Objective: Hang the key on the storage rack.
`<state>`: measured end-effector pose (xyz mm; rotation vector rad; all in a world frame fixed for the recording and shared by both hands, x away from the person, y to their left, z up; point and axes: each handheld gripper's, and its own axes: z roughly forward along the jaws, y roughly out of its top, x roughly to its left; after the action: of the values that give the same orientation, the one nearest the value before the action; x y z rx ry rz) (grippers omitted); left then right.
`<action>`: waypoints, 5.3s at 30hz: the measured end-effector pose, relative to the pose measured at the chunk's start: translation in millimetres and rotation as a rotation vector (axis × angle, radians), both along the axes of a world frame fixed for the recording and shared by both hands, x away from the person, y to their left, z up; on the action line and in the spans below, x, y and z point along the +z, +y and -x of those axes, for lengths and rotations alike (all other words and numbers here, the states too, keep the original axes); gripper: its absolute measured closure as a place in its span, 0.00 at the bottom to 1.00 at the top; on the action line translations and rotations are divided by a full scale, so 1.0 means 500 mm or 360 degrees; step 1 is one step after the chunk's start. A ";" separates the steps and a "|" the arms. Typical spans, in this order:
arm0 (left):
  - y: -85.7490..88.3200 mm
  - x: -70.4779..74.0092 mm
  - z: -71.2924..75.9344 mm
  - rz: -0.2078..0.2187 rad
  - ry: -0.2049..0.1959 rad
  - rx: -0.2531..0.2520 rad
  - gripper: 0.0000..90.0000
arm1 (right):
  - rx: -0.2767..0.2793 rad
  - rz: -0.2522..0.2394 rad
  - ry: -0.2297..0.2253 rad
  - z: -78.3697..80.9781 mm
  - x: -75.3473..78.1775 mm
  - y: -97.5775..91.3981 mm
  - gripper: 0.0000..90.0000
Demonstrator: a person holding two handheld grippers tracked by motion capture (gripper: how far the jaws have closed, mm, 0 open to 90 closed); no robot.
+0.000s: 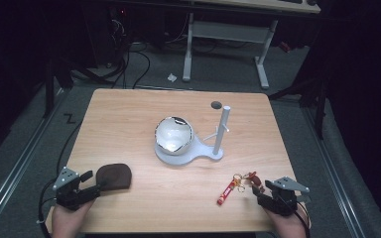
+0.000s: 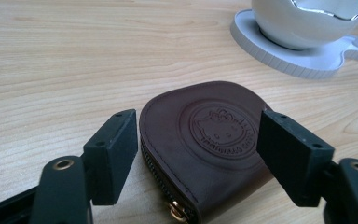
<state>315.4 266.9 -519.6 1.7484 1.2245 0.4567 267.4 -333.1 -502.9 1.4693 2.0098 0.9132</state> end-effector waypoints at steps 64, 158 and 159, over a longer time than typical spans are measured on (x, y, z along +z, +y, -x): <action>-0.010 0.001 0.000 -0.0031 -0.0007 -0.0176 0.28 | 0.0303 0.0506 0.0629 -0.075 0.073 0.070 0.49; -0.003 -0.008 -0.004 -0.0010 -0.0055 -0.0211 0.28 | 0.0386 0.0447 0.0891 -0.143 0.173 0.065 0.73; -0.003 -0.008 -0.004 -0.0011 -0.0056 -0.0210 0.28 | 0.0389 0.0442 0.0891 -0.142 0.179 0.065 0.73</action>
<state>317.4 265.2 -523.6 1.8068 1.0765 0.4132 338.3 -300.5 -413.4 1.4470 2.6361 0.2926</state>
